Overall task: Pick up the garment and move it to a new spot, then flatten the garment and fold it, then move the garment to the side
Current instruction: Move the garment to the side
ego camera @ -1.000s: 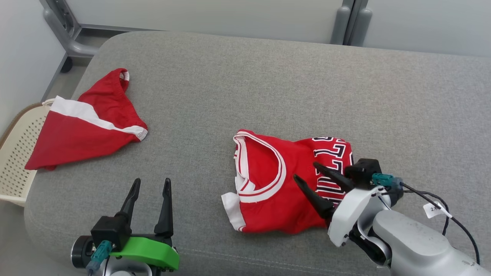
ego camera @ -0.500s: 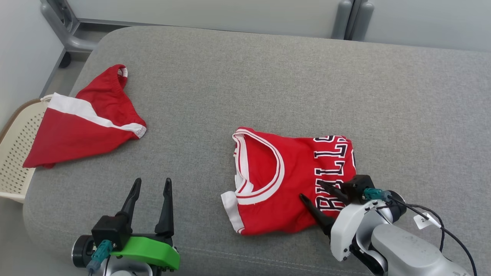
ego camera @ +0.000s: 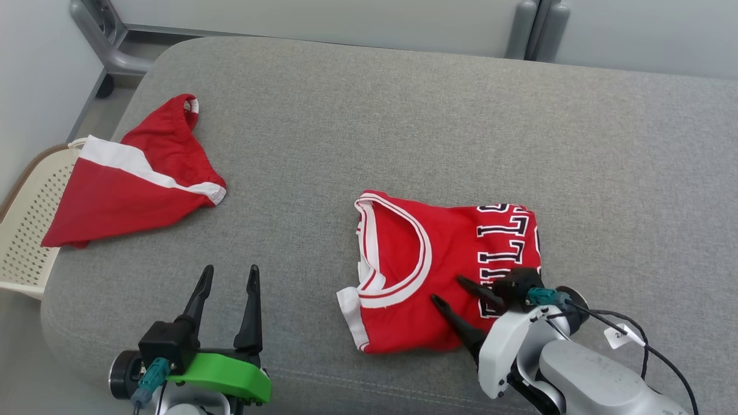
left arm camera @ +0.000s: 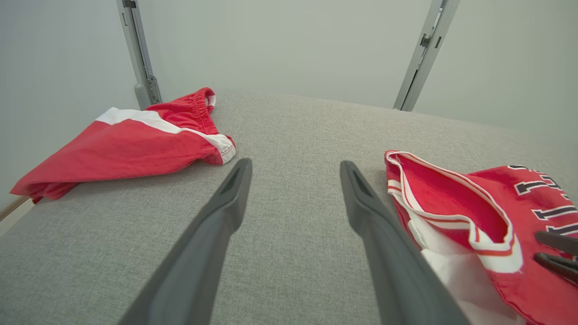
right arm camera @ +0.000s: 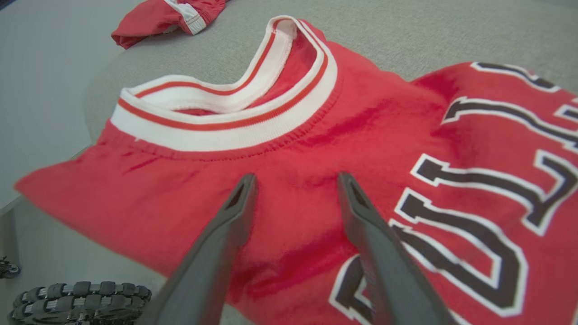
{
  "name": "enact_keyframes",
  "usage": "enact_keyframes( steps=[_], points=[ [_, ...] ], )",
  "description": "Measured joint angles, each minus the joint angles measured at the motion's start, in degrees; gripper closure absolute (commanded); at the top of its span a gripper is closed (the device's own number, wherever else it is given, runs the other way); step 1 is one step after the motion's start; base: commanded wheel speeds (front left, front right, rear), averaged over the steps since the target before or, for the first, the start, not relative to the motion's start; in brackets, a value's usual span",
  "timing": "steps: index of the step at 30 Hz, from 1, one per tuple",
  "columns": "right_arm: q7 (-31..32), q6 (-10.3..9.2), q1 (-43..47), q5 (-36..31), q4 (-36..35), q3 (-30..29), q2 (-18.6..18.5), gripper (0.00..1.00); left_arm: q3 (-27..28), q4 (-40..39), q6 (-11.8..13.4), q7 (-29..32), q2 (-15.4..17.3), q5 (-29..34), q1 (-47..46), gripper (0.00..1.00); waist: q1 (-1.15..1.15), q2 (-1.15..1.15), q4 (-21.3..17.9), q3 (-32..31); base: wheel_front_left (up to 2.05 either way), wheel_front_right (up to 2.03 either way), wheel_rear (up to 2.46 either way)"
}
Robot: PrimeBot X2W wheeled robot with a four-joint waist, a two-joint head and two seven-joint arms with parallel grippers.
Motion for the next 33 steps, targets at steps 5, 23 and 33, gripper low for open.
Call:
enact_keyframes(
  steps=[5,23,33],
  points=[
    [-0.3,0.00,-1.1,-1.9,2.5,-0.3,1.8,1.00,-0.1,0.0,0.0,0.0,0.0,-0.2,0.0,0.00,0.00,0.00,0.5,0.0,0.00,0.00,0.00],
    [-0.6,0.00,0.1,-7.5,7.9,0.5,10.3,1.00,-0.4,0.1,0.0,0.0,0.0,-0.2,0.0,0.00,0.00,0.00,3.3,-0.3,0.00,0.00,0.00],
    [-0.6,0.00,-0.5,-6.2,11.6,2.8,12.3,1.00,-1.1,0.2,0.2,0.0,0.0,-0.5,-0.1,0.00,0.00,0.00,4.3,0.0,0.00,0.00,0.00]
  ],
)
